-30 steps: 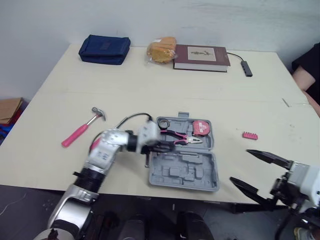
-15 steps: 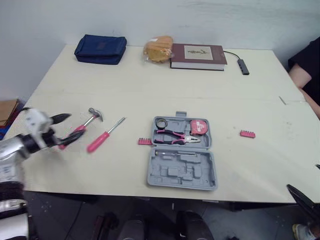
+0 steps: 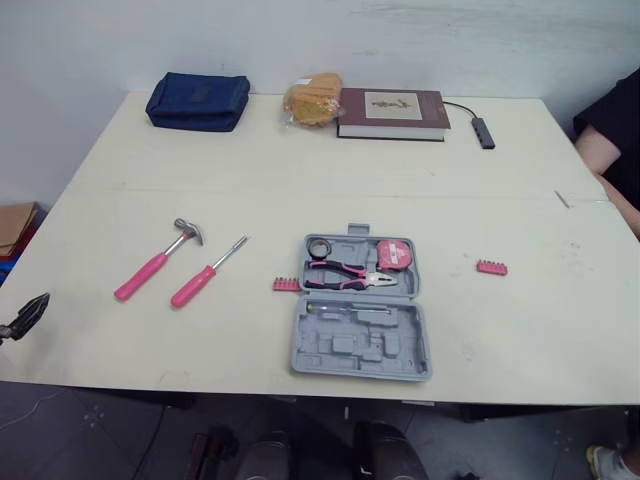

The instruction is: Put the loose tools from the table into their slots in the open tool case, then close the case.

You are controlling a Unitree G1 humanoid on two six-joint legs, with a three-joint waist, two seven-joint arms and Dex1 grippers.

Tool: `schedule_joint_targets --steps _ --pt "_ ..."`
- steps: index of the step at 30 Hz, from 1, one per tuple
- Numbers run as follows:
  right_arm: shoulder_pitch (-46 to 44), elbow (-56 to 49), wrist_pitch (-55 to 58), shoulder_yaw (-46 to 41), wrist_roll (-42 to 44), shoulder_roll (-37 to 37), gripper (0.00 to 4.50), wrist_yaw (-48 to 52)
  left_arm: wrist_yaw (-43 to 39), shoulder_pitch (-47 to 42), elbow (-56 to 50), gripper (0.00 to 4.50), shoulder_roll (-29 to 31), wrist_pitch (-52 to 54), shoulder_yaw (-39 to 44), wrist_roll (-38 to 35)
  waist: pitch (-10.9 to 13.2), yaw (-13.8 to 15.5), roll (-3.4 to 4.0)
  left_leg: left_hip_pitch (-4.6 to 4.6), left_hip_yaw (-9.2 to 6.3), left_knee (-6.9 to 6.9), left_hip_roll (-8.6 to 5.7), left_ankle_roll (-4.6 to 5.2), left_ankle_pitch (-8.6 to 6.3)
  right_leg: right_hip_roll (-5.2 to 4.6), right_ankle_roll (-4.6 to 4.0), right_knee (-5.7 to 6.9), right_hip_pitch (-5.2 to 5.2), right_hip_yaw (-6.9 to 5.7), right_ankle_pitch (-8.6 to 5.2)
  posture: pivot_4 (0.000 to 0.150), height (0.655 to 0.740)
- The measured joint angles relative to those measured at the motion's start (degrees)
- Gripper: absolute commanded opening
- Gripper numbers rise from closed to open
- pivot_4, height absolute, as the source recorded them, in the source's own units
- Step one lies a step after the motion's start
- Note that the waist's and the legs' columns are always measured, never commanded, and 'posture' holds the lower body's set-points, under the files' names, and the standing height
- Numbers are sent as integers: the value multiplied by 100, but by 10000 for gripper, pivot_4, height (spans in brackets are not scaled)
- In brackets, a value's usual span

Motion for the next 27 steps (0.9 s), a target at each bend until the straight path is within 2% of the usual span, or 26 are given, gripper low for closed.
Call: schedule_joint_targets --steps 3,7,13,15,19,22,27 --pt "-242 125 -125 217 1 27 45000 6 17 -199 -220 44471 -287 62 -143 -19 1 6 1 -1 2 0 0 -1 0 0 0 4 -3 1 0 1500 7400" --pt "-357 -37 -130 447 147 23 45000 60 -8 -448 -556 44471 -359 363 -279 -112 1 -7 0 -3 3 -1 0 -5 2 1 -6 12 -7 -4 -3 1500 7400" --pt "-527 -1958 693 1551 606 -36 45000 173 -374 -840 -2358 44471 -429 1365 -735 -523 3 -26 4 1 3 3 0 -34 22 2 -5 24 -6 -1 -3 1500 7400" --pt "-708 -2623 1097 2167 616 -105 45000 165 -626 -817 -3067 44471 -509 1837 -1182 -577 4 -23 6 -2 3 0 0 -23 41 4 -7 22 -9 -2 -4 1500 7400" --pt "-914 -3370 1536 2843 547 -257 45000 170 -850 -681 -3509 44471 -481 2062 -1940 -192 5 -7 6 -8 4 0 -1 -20 43 8 -6 20 -13 -4 -4 1500 7400" --pt "-1211 -3984 1903 3448 475 -358 45000 131 -870 -692 -3739 44471 -428 2606 -2367 -25 13 -1 -8 -10 3 3 0 -17 45 10 -6 23 -14 -6 -4 1500 7400" --pt "-1544 -4462 2354 3846 338 -630 45000 56 -648 -775 -3890 44471 -407 3198 -2587 211 21 9 -23 -20 -1 5 0 -17 44 10 -6 20 -19 -10 -4 1500 7400"
